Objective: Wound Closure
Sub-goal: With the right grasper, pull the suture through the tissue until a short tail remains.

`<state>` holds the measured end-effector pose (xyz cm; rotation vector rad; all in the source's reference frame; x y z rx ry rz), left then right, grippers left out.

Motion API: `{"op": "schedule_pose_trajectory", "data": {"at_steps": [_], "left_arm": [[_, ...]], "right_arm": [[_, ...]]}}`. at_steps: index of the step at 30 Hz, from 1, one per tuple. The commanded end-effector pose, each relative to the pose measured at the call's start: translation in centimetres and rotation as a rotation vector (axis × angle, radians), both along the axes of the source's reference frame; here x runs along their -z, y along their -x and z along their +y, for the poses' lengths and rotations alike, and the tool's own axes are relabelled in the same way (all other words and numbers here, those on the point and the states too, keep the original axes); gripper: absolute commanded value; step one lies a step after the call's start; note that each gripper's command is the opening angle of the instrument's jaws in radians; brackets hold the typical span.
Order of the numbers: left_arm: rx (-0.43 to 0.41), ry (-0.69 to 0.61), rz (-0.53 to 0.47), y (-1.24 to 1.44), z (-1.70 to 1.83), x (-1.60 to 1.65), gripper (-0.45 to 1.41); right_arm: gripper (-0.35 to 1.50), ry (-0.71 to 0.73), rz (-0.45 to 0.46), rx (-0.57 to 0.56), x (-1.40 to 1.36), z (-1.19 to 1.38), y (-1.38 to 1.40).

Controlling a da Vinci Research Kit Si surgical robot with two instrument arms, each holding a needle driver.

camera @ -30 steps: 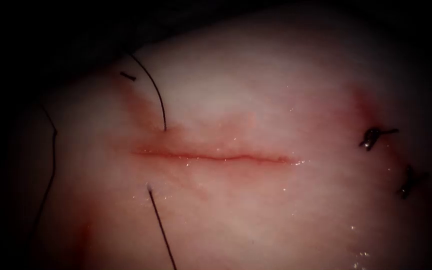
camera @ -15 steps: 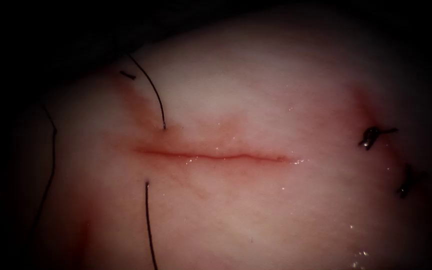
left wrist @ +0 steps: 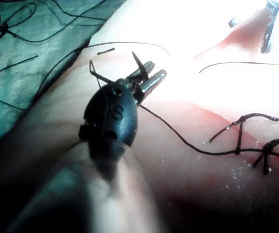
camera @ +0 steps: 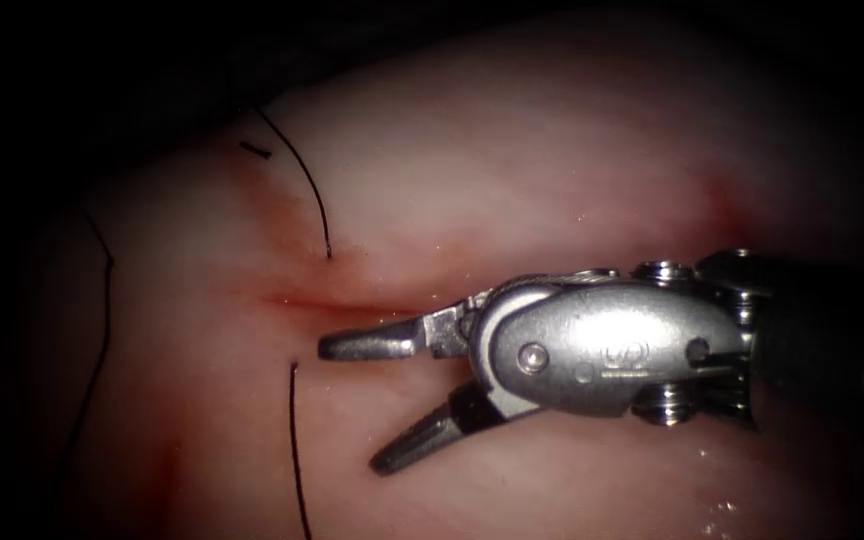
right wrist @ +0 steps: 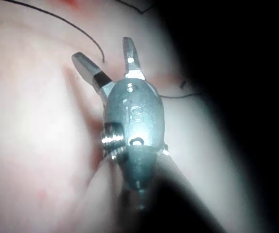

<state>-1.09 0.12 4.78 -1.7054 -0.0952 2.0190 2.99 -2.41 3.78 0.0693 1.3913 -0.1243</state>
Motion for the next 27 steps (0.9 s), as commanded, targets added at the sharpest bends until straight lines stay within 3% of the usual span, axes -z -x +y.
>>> {"op": "schedule_pose_trajectory", "data": {"at_steps": [1, 8, 10, 11, 13, 14, 15, 22, 27], "left_arm": [[0.001, 0.004, -0.001, 0.04, 0.08, -0.04, -0.45], [-0.001, 0.004, -0.002, 0.02, 0.08, -0.03, -0.45], [-0.001, 0.004, -0.002, 0.02, 0.08, -0.03, -0.45], [-0.001, 0.004, -0.002, 0.02, 0.08, -0.03, -0.45], [-0.001, 0.004, -0.002, 0.02, 0.08, -0.03, -0.45], [-0.001, 0.004, -0.002, 0.02, 0.08, -0.03, -0.45], [-0.001, 0.004, -0.002, 0.02, 0.08, -0.03, -0.45], [-0.001, 0.004, -0.002, 0.02, 0.08, -0.03, -0.45], [-0.001, 0.004, -0.003, 0.02, 0.08, -0.03, -0.45]], "right_arm": [[1.43, 0.009, 0.001, -0.005, -0.08, 0.1, -0.18], [1.38, 0.006, -0.002, -0.001, -0.38, -0.06, -0.42], [1.28, 0.011, -0.004, -0.007, -0.42, -0.08, -0.47], [1.15, 0.012, -0.007, -0.01, -0.45, -0.07, -0.51], [0.47, 0.008, -0.01, -0.014, -0.47, -0.07, -0.53], [-0.18, -0.01, -0.017, -0.011, -0.47, -0.07, -0.53], [-0.35, -0.04, -0.037, 0.002, -0.47, -0.06, -0.52], [-0.35, -0.045, -0.036, 0.025, -0.35, -0.17, -0.35], [-0.35, -0.041, -0.003, 0.064, 0.0, -0.51, -0.14]]}}
